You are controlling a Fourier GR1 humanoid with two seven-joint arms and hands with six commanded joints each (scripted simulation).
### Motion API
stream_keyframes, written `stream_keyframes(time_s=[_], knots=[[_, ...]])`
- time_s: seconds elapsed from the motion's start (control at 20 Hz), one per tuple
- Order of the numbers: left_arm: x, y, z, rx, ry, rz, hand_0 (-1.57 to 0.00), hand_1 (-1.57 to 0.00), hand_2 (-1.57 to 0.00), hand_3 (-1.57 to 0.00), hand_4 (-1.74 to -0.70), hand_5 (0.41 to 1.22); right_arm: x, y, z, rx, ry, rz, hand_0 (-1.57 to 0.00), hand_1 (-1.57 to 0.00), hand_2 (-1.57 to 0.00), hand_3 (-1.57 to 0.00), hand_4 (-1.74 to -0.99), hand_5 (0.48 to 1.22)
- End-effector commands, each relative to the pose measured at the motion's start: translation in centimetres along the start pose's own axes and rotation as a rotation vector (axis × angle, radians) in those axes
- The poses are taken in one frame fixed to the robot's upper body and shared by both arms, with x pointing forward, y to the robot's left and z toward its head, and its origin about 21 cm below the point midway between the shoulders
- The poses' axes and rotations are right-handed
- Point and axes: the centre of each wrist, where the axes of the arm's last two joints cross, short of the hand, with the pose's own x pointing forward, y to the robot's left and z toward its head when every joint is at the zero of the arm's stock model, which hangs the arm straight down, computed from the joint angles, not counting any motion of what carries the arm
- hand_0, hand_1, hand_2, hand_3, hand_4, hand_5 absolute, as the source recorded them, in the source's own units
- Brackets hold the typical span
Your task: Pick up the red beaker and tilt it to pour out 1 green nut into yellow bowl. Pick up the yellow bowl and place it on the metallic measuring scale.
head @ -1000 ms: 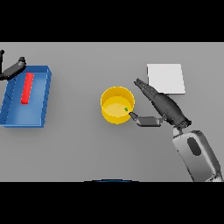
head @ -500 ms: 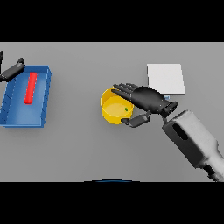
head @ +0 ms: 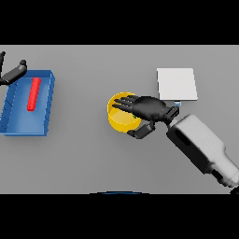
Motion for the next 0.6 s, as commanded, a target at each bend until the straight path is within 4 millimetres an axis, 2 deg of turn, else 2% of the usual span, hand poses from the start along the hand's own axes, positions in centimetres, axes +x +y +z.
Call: stream_keyframes(time_s=[0.0, 0.15, 0.55], knots=[[-0.2, 0.0, 0.0, 0.001, 0.003, -0.004, 0.0, 0.0, 0.0, 0.0, -0.8, 0.725, 0.0, 0.4, -0.2, 0.021, 0.001, 0.008, 0.0, 0.0, 0.0, 0.0, -1.249, 0.669], [-0.4, 0.1, 0.0, 0.006, 0.004, 0.001, 0.0, 0.0, 0.0, 0.0, -0.8, 0.723, 0.0, 0.9, -1.2, 0.062, 0.01, 0.014, 0.0, 0.0, 0.0, 0.0, -1.265, 0.68], [0.0, -0.2, 0.5, 0.0, -0.006, 0.0, 0.0, 0.0, 0.0, 0.0, -0.79, 0.728, -0.8, 1.3, -2.1, 0.113, -0.005, 0.009, 0.0, 0.0, -0.01, -0.03, -1.286, 0.712]])
